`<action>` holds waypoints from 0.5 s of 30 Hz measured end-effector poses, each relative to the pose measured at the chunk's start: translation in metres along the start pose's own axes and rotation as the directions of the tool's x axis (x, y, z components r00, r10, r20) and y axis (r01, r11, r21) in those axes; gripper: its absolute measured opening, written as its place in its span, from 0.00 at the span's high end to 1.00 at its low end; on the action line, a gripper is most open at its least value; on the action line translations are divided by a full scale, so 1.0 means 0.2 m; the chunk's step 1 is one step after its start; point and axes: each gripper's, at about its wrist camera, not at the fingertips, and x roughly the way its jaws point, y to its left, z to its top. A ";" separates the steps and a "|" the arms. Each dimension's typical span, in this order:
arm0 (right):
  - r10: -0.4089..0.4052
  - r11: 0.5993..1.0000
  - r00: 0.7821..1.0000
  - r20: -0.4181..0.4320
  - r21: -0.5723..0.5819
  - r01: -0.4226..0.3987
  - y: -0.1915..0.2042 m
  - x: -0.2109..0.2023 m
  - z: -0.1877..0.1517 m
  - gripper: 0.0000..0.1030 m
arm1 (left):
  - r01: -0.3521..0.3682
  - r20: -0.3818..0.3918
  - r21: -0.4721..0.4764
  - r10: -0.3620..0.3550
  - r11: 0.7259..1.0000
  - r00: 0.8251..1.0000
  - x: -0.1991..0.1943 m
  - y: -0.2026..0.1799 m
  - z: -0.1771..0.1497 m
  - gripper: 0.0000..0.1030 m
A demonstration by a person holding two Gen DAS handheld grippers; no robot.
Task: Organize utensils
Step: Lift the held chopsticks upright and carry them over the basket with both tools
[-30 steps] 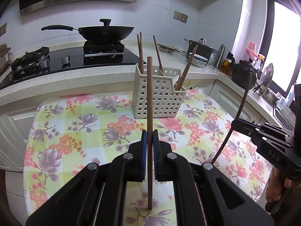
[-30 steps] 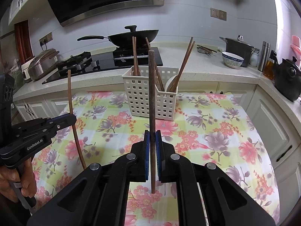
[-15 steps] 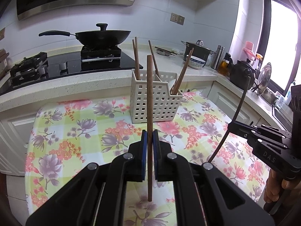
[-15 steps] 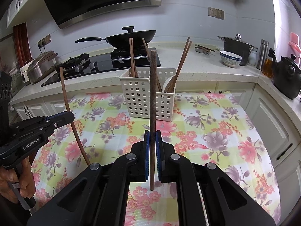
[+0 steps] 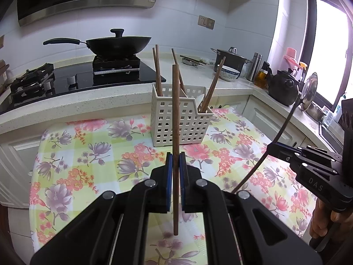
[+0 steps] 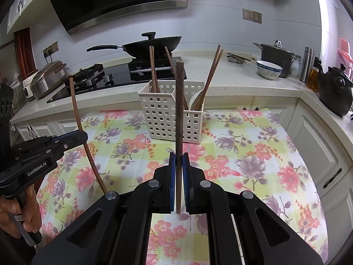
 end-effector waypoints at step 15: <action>-0.009 1.000 0.999 0.032 -0.022 0.010 0.00 -0.03 0.07 0.92 | 0.002 0.018 0.014 -0.003 1.000 1.000 0.00 -0.01 0.07 0.94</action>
